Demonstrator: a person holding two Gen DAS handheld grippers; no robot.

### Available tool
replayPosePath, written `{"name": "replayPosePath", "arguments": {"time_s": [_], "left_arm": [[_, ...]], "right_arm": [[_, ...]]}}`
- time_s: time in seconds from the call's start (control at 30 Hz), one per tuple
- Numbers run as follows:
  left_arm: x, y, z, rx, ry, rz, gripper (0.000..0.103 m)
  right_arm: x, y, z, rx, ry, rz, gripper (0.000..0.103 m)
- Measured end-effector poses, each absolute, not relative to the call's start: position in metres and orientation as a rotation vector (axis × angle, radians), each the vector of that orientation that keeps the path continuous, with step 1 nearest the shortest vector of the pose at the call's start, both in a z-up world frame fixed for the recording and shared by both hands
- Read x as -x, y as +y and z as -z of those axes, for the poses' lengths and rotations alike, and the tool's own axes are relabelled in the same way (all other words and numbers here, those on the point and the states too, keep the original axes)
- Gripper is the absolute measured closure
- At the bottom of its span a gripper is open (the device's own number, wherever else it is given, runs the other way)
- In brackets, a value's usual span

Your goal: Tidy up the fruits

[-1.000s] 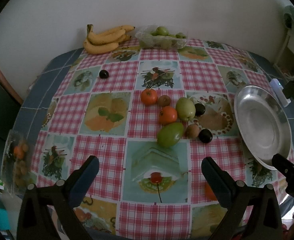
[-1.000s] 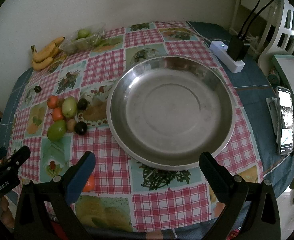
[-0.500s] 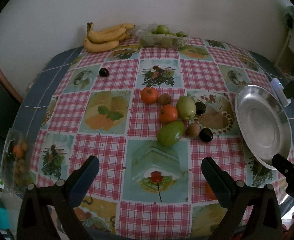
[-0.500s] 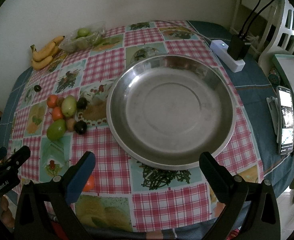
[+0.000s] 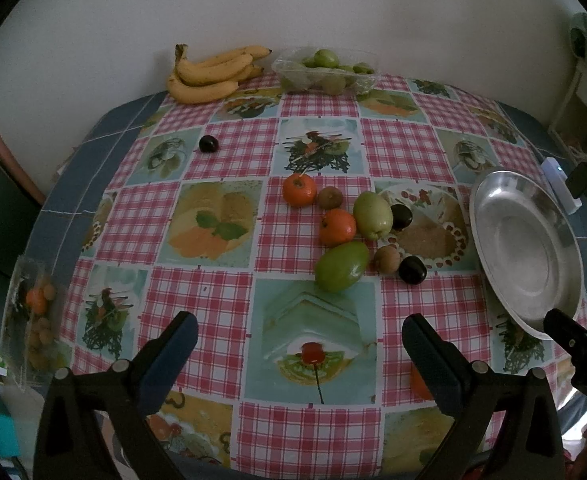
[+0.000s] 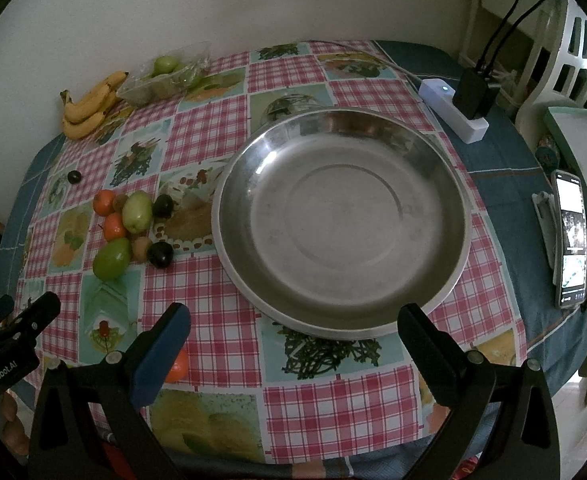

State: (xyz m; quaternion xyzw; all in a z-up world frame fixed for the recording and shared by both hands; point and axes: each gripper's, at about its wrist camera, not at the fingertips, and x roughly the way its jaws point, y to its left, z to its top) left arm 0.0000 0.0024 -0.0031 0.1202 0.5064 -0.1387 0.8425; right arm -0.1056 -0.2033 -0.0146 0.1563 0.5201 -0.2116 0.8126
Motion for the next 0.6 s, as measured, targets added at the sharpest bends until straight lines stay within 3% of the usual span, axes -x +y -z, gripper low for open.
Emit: {"name": "replayPosePath", "arguments": {"time_s": [0.6], "left_arm": [[-0.010,0.015,-0.007,-0.208,1.065,0.339,0.000]], "right_arm": [[0.089,-0.169,0.014,-0.300,1.109,0.284,0.000]]}}
